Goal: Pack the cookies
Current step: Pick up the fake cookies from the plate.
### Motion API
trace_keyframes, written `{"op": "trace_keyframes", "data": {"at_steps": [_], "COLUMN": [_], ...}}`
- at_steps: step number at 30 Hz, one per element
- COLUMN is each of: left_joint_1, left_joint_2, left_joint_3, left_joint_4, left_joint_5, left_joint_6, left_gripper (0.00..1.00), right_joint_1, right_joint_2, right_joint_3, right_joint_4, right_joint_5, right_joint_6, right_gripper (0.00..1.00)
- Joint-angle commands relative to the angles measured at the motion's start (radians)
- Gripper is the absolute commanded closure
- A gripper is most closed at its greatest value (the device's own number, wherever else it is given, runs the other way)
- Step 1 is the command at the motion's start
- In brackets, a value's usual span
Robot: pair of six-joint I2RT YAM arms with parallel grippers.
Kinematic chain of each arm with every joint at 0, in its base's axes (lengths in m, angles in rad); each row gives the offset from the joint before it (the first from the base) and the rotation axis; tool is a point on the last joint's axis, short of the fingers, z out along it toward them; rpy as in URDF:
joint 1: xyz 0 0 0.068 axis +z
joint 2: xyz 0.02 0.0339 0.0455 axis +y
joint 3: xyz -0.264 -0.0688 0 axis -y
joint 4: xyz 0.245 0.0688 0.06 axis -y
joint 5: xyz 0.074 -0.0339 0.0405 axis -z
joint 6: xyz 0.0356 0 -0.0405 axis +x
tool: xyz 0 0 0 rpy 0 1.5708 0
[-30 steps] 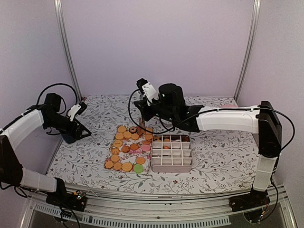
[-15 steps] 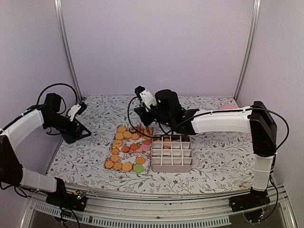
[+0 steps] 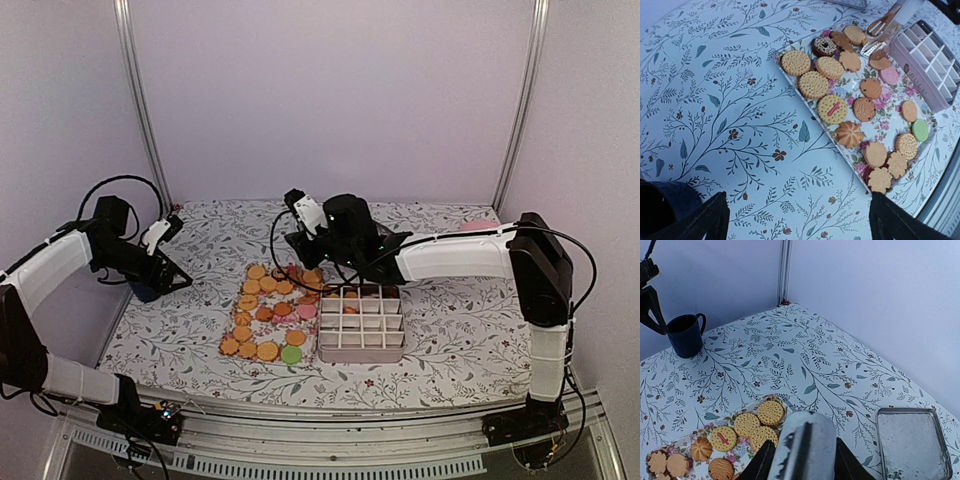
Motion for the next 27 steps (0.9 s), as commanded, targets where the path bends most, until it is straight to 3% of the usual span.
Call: {"op": "trace_keyframes", "data": {"at_steps": [1,13,16,20,27], "left_joint_1": [0.012,0.012,0.012,0.011,0.011], "left_joint_2": [-0.009,-0.014,-0.014,-0.016,-0.018], "left_joint_3": [-0.003,-0.004,-0.005,-0.007,-0.01], "left_joint_4": [0.013,0.013,0.013,0.013,0.013], "left_joint_5": [0.008,0.005,0.007,0.003,0.006], "left_joint_6": [0.009,0.012,0.011,0.013,0.012], "left_gripper": [0.02,0.02,0.02,0.02,0.03], "right_joint_1": [-0.004,-0.004,-0.003,-0.002,0.005], "right_joint_2": [0.028,0.048,0.045,0.012,-0.103], "right_joint_3": [0.03,0.045,0.045,0.04,0.024], "right_joint_4": [-0.008,-0.03,-0.033,-0.035,-0.018], "right_joint_5": [-0.006,-0.035,-0.053,-0.058,-0.071], "right_joint_6": [-0.012,0.037,0.059,0.087,0.09], "right_gripper": [0.61,0.66,0.76,0.98,1.0]}}
